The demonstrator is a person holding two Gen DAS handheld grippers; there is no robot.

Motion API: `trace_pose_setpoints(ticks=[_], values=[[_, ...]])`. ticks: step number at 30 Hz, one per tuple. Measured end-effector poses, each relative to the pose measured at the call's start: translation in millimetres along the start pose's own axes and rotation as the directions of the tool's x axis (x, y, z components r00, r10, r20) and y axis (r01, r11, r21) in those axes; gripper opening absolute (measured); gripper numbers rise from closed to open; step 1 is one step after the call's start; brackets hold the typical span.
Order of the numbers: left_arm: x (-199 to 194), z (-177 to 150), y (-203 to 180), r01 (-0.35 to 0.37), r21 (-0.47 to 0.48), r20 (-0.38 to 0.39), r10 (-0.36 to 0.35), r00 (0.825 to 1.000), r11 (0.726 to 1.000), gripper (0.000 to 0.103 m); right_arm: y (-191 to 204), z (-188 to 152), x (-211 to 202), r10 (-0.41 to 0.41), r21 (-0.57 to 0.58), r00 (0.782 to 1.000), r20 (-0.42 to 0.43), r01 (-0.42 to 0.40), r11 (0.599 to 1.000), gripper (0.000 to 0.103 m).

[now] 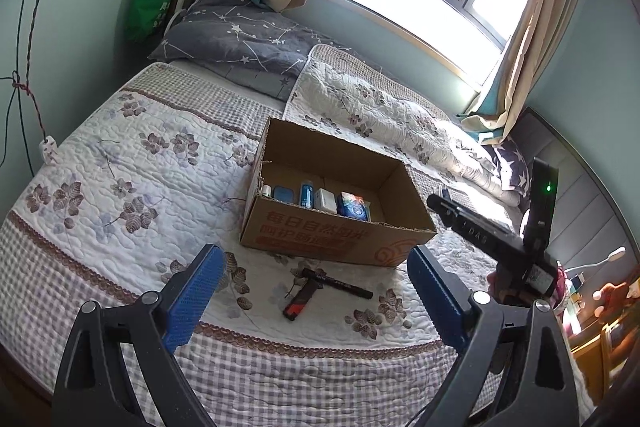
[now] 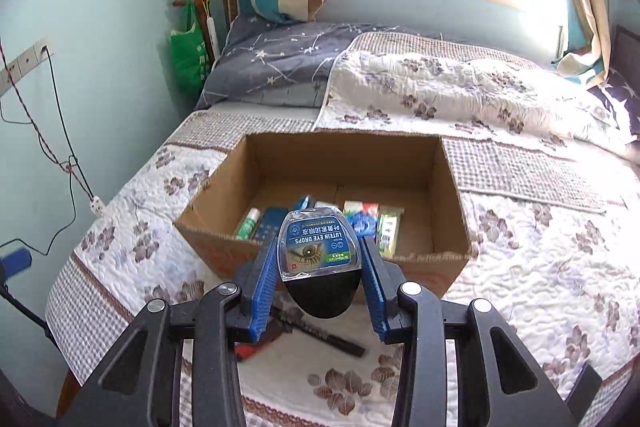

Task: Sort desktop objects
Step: 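Carry the eye-drop package into the box and open the right gripper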

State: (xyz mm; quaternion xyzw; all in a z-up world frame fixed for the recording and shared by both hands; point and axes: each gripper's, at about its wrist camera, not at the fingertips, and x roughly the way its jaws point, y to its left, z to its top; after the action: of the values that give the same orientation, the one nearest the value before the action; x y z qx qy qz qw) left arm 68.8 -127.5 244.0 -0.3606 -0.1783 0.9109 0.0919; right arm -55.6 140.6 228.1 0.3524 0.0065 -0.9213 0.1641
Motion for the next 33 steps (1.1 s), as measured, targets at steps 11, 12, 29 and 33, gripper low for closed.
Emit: trace_pose_setpoints(ticks=[11, 12, 29, 33], values=[[15.9, -2.0, -3.6, -0.009, 0.012, -0.04, 0.01, 0.999, 1.0, 0.103, -4.5, 54.8, 153.4, -0.035, 0.08, 0.954, -0.298, 0.061, 0.995, 0.04], [17.0, -2.7, -4.3, -0.005, 0.015, -0.046, 0.005, 0.999, 1.0, 0.103, -3.6, 45.9, 167.1, -0.037, 0.079, 0.944, -0.329, 0.067, 0.995, 0.04], [24.4, -8.6, -13.9, 0.012, 0.039, -0.072, -0.01, 0.997, 0.999, 0.103, -6.9, 11.4, 212.4, -0.095, 0.091, 0.904, -0.418, 0.146, 0.985, 0.049], [28.2, -9.9, -10.8, 0.002, 0.038, -0.082, 0.001, 0.997, 0.999, 0.103, -2.4, 11.2, 186.5, -0.111, 0.069, 0.923, -0.369, 0.147, 0.987, 0.056]])
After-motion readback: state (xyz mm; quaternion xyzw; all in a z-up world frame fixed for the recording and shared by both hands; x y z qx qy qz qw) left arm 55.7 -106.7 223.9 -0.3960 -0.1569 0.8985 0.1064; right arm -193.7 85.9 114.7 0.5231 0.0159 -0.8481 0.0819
